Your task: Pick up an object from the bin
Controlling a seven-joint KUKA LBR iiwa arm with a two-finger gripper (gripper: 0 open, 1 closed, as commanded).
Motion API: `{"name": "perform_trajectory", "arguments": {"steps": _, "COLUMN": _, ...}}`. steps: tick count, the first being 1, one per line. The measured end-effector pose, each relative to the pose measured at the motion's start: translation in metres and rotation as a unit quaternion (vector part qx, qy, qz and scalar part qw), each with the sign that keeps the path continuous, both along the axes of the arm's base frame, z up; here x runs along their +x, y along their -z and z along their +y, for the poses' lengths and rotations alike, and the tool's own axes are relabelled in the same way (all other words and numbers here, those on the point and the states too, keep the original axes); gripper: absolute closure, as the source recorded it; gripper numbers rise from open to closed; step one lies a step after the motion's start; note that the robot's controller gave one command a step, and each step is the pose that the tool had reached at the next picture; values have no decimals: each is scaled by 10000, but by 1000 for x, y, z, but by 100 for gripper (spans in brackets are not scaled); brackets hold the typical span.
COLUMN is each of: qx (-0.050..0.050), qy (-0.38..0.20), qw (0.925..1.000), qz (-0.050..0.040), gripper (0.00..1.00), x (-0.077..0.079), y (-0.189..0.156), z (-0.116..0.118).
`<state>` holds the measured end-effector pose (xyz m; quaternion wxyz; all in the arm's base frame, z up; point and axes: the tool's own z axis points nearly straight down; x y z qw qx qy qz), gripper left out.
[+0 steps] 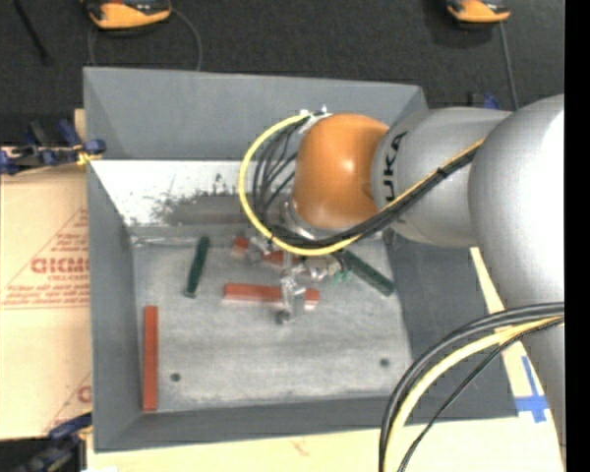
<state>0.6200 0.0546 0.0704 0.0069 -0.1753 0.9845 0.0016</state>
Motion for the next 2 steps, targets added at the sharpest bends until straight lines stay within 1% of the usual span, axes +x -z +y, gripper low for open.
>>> {"name": "perform_trajectory", "arguments": {"steps": 1, "qx": -8, "qy": 15, "qw": 10000, "qz": 9, "gripper": 100, "x": 0, "y": -3, "z": -1}}
{"name": "perform_trajectory", "arguments": {"steps": 2, "qx": -26, "qy": 65, "qw": 10000, "qz": -5, "gripper": 100, "x": 6, "y": -131, "z": -6}}
